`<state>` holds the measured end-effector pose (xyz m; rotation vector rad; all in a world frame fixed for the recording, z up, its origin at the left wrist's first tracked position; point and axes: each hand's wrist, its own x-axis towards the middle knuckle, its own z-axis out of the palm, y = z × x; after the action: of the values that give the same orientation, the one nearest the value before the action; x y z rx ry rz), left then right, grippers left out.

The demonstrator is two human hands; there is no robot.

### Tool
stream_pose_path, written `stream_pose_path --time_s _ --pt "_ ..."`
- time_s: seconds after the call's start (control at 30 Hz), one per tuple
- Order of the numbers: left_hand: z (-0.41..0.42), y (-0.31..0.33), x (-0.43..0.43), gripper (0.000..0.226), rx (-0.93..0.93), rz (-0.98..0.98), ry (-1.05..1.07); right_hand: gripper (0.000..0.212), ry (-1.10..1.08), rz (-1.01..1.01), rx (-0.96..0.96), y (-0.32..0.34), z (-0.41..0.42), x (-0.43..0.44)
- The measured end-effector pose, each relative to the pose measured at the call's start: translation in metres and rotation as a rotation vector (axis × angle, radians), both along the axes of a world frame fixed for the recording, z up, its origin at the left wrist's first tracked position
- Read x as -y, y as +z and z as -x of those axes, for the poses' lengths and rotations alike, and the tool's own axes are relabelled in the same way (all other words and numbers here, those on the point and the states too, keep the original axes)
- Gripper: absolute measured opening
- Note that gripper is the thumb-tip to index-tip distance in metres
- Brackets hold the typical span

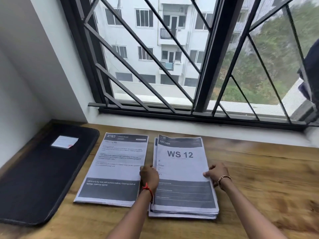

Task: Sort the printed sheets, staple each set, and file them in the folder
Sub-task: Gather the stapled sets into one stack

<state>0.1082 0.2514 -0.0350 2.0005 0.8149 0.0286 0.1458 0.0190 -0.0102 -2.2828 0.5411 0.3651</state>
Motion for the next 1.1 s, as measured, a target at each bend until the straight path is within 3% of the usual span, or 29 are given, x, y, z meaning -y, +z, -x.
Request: stream_pose_path --time_s 0.3,0.47,0.77,0.93,1.1 --pt "-0.002 0.001 0.001 0.034 -0.011 -0.012 -0.072 0.036 0.062 -0.017 -0.055 0.002 -0.003 0.002" --pt "-0.003 0.004 -0.004 0.013 -0.035 -0.023 -0.122 0.034 0.129 0.013 -0.104 0.003 -0.008 0.003" --pt "-0.007 0.010 -0.005 0.017 0.008 0.123 -0.208 0.013 0.127 0.003 -0.088 -0.001 -0.015 0.005" --pt "-0.007 0.017 -0.005 0.021 0.068 0.148 -0.274 0.024 0.102 -0.048 0.024 0.001 -0.015 0.007" --pt "-0.010 0.037 -0.008 0.034 0.231 0.049 -0.274 0.035 -0.049 -0.027 0.184 -0.003 -0.015 0.016"
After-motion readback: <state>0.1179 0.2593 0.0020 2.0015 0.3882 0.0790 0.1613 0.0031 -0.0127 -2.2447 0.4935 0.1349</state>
